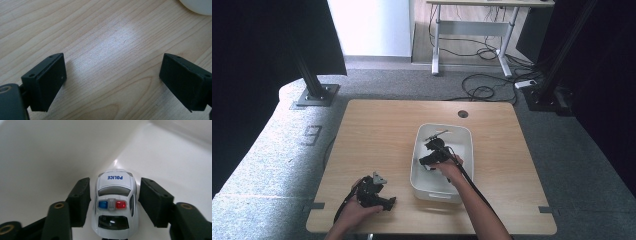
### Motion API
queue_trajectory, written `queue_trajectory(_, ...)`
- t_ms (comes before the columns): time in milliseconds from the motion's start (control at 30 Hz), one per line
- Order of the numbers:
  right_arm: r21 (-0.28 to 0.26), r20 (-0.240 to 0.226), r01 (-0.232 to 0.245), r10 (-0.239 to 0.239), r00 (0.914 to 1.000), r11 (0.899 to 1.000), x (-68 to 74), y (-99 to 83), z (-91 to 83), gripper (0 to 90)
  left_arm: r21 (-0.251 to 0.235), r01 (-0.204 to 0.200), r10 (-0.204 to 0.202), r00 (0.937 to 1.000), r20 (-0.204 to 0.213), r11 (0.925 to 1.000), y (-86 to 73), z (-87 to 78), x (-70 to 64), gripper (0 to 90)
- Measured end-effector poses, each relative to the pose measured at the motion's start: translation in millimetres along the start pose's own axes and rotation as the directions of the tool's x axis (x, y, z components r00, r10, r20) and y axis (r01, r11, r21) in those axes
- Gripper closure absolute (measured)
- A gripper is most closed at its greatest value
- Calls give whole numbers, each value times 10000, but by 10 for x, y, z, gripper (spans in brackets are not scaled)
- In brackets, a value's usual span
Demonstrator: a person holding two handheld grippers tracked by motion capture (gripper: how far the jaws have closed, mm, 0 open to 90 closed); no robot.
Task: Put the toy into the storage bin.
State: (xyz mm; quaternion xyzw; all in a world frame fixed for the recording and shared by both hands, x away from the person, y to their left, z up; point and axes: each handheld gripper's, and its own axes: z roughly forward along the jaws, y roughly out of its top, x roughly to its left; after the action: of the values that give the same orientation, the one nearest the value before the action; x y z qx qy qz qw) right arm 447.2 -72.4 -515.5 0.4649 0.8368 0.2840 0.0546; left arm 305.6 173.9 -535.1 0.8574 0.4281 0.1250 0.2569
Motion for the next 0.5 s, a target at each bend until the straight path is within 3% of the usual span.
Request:
queue_trajectory(200, -150, -75, -37, 36, 10000, 9999, -24, -54, -84, 358, -1, -3, 3, 10000, 1, 10000, 0, 0, 0, 75)
queue_trajectory(500, 46, -418, 156, -154, 9990, 9999, -66, -166, -148, 367, 4, 8, -8, 10000, -5, 10000, 1, 0, -1, 74)
